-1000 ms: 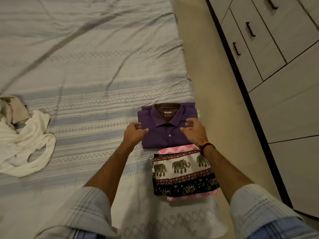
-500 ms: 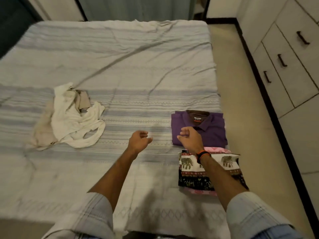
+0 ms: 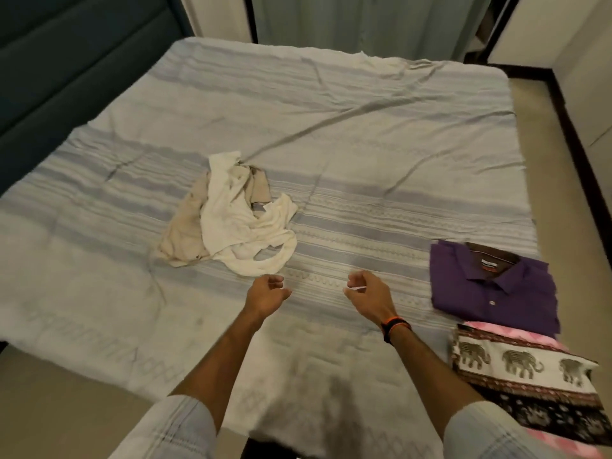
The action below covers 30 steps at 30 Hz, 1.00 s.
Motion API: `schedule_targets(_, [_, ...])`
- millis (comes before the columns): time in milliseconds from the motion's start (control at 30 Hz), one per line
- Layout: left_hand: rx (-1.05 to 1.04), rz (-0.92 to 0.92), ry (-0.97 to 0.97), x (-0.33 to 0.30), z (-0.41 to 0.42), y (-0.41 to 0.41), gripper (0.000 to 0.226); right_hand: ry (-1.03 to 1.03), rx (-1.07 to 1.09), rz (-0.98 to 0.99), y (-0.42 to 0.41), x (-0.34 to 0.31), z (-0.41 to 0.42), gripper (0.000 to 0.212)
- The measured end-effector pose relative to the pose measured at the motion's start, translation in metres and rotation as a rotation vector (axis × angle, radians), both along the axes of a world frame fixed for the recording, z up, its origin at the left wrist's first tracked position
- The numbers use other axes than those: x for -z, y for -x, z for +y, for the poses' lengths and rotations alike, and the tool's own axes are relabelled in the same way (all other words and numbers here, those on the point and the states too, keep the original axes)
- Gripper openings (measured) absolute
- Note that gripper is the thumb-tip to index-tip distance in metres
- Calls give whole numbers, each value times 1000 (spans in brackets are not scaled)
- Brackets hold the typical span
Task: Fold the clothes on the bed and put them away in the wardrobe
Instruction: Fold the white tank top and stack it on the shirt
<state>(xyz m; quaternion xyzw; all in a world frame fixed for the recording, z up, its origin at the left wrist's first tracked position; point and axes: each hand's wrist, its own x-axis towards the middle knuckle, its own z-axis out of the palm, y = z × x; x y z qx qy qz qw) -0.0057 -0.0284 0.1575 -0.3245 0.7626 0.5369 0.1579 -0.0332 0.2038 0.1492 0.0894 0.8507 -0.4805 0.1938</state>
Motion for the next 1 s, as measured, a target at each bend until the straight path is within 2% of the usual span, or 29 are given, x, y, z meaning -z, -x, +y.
schedule_targets(200, [-3,-59,19,15,-116,26,32,-43,-35,-36,21,10,-118,28])
schedule_targets(367, [39,-106,41,42,-169,42,33,-82,-87,-103,43,31,-176,31])
schedule_targets(533, [81,-150,55,74,-193,67,32,-190,-230,-156,75,67,-214,31])
schedule_targets(700, [159,-160,91,120,-204,94,36,-319,-459,-190,109,115,-244,40])
schedule_targets(833, [228,-177,149,145,-207,109,39,-397,-592,-206,127,145,-265,52])
schedule_targets(1000, [237,-190,153,171,-210,114,42,-397,-737,-188,136,179,-290,74])
